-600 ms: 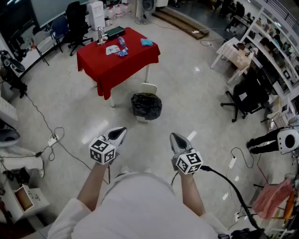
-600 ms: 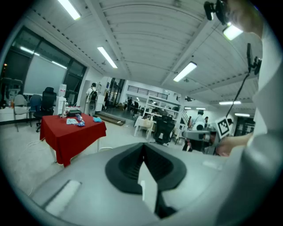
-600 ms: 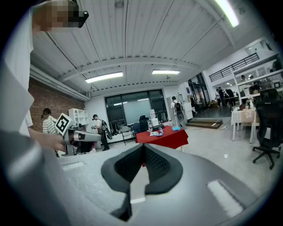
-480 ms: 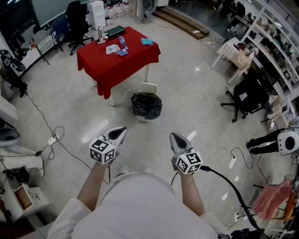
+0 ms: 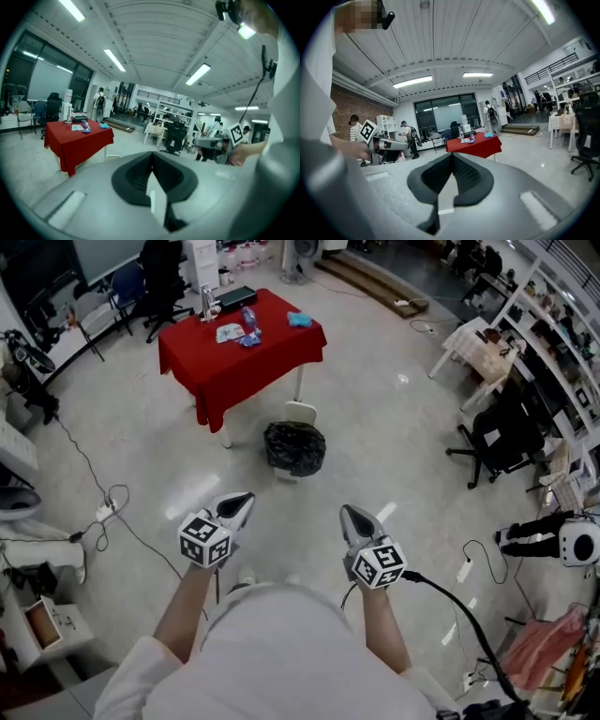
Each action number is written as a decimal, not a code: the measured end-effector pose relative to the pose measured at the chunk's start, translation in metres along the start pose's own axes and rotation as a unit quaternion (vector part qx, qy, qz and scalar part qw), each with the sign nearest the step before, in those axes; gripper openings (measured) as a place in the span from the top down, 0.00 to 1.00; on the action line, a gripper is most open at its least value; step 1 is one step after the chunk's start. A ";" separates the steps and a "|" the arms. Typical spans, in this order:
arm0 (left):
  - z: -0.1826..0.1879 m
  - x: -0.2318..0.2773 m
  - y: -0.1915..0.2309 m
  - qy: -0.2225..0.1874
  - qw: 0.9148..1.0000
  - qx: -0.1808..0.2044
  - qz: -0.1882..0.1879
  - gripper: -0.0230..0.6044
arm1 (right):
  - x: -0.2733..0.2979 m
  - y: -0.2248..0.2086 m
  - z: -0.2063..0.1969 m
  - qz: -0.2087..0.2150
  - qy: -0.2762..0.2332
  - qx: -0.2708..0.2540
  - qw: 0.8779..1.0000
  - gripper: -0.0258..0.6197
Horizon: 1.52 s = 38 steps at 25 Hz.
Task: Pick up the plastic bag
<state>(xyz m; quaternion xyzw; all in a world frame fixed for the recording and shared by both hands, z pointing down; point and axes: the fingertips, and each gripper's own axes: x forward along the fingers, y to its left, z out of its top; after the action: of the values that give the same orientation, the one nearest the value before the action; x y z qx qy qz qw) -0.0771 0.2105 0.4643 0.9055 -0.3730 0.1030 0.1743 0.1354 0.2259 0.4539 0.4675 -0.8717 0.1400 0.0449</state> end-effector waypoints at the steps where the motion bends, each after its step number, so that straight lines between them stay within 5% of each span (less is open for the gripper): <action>1: -0.001 0.002 -0.002 0.000 1.000 -0.001 0.002 0.96 | -0.001 -0.002 -0.001 0.003 0.001 0.000 1.000 0.96; 20: -0.006 0.029 -0.022 -0.009 0.999 0.000 0.041 0.96 | -0.012 -0.032 -0.022 0.043 0.032 -0.028 0.998 0.96; 38: 0.025 0.092 0.094 0.026 0.999 0.044 -0.015 0.96 | 0.098 -0.066 -0.009 -0.020 0.036 -0.007 0.999 0.96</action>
<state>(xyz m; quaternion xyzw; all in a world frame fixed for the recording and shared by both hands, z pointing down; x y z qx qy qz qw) -0.0777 0.0795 0.4930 0.9149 -0.3495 0.1401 0.1457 0.1350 0.1150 0.4966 0.4792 -0.8608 0.1502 0.0824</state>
